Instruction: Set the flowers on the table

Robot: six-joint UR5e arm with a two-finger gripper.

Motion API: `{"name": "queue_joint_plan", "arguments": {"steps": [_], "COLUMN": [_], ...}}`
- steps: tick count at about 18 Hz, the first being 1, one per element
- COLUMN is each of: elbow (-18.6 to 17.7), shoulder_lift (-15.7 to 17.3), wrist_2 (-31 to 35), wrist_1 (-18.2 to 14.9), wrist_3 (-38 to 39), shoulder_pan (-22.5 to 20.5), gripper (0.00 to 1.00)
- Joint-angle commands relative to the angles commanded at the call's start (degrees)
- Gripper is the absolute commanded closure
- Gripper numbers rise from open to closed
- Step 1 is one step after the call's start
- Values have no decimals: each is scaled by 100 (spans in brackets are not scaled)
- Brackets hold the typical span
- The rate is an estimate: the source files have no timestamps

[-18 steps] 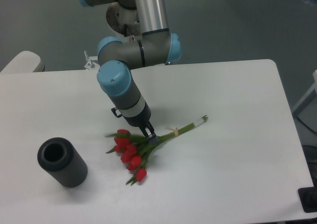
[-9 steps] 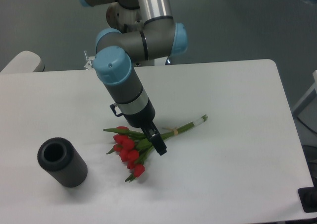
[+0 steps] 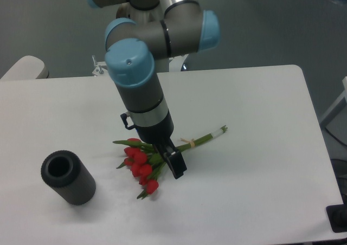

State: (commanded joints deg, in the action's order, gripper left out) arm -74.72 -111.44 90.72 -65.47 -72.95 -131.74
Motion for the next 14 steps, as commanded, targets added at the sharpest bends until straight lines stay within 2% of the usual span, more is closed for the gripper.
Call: {"name": "queue_joint_plan", "arguments": {"steps": [4,8,11,14], "elbow": [264,396,537,537], "shoulder_lift": [9,9,9,17], "wrist_2": [-677,-705,-705,-705], "wrist_1": [-316,-501,-800,-836], "wrist_3": [-96,-561,-939,-1125], "shoulder_pan": [-369,-554,-686,-748], "gripper": [1,1,1,1]}}
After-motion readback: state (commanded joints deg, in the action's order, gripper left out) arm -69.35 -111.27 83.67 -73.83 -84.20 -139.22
